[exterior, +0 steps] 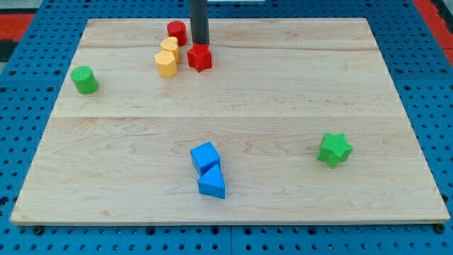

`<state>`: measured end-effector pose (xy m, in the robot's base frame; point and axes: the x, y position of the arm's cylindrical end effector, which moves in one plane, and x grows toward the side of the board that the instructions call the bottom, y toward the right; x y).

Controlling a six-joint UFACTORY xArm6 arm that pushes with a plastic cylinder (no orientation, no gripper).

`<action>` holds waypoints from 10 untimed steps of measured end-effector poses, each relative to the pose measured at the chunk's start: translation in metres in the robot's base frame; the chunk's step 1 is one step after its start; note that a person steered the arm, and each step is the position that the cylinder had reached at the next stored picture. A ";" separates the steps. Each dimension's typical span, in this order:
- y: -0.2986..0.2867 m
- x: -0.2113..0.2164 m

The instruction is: Drag the red star to the bottom side of the yellow hexagon

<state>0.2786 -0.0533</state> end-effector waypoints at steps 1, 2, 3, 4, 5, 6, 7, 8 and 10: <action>0.012 0.025; 0.012 0.047; 0.038 0.050; 0.061 0.054; 0.049 0.072; 0.006 0.089; -0.014 0.097; -0.031 0.124; -0.052 0.136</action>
